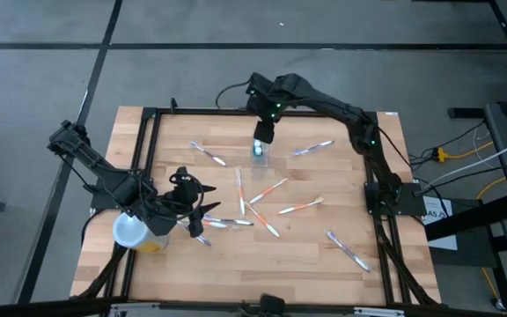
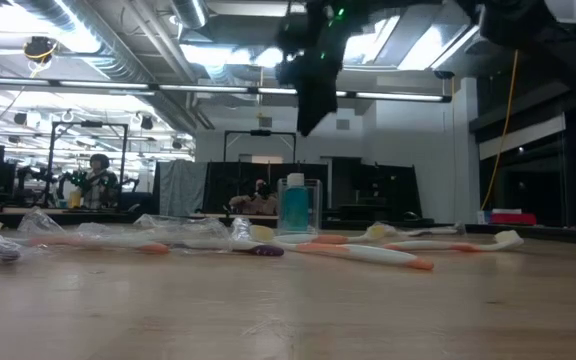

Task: Pick & Place toothbrushing station
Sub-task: Put the purple toothbrush into the transparent organizer

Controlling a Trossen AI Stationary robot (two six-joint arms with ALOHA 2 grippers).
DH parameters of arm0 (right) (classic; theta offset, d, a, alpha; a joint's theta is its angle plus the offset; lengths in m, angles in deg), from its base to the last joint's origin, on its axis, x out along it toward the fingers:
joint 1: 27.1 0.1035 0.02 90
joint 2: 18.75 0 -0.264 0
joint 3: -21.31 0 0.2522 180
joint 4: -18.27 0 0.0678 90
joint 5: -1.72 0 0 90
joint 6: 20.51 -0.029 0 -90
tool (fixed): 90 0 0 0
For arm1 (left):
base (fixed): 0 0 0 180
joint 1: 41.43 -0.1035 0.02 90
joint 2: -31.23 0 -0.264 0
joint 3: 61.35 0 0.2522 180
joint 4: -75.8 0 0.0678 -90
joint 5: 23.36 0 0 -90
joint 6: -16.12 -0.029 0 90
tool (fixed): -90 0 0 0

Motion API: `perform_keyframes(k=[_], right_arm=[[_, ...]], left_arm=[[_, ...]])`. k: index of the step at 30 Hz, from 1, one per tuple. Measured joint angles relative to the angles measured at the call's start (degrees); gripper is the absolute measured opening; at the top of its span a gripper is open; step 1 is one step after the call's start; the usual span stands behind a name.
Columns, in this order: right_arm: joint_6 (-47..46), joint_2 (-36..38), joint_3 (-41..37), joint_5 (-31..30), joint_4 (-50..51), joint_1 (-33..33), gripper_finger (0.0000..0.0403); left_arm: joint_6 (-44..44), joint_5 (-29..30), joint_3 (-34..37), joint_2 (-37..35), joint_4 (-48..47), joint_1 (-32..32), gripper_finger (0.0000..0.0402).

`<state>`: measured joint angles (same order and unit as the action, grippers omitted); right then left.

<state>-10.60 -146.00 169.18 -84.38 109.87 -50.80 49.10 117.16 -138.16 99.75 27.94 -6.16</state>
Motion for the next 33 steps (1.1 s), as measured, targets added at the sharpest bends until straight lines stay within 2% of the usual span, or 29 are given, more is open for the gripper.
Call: perform_keyframes(k=[4,8,16,21,24,27,30,33], right_arm=[[-1.99,5.91,0.00,3.95,-1.41,-0.09,0.0160],[-3.80,13.31,0.00,6.83,-4.15,0.23,0.0160],[-7.71,25.63,0.13,7.81,-10.19,3.54,0.0160],[-8.94,29.11,0.11,7.71,-10.56,6.39,0.0160],[-9.49,30.22,0.07,7.67,-9.94,7.62,0.0160],[-9.84,31.76,0.04,7.50,-7.97,8.18,0.0160],[-11.43,33.46,0.04,7.50,-4.58,8.24,0.0160],[-12.71,35.37,0.04,7.07,-1.22,8.22,0.0160]], left_arm=[[-3.47,-0.20,0.00,-2.45,-0.32,-0.20,0.0196],[-9.06,-0.71,0.00,-8.31,-0.46,-0.34,0.0196],[-17.76,-8.33,0.00,-19.86,0.30,-3.48,0.0196],[-24.05,-10.44,3.91,-26.69,9.77,-5.51,0.0196],[-23.75,-11.04,9.16,-32.21,14.90,-6.58,0.0196],[-20.26,-10.60,13.58,-36.23,14.84,-7.25,0.0196],[-15.28,-9.12,16.44,-36.83,10.03,-7.91,0.0196],[-8.87,-5.36,16.70,-34.06,1.98,-9.58,0.0196]])
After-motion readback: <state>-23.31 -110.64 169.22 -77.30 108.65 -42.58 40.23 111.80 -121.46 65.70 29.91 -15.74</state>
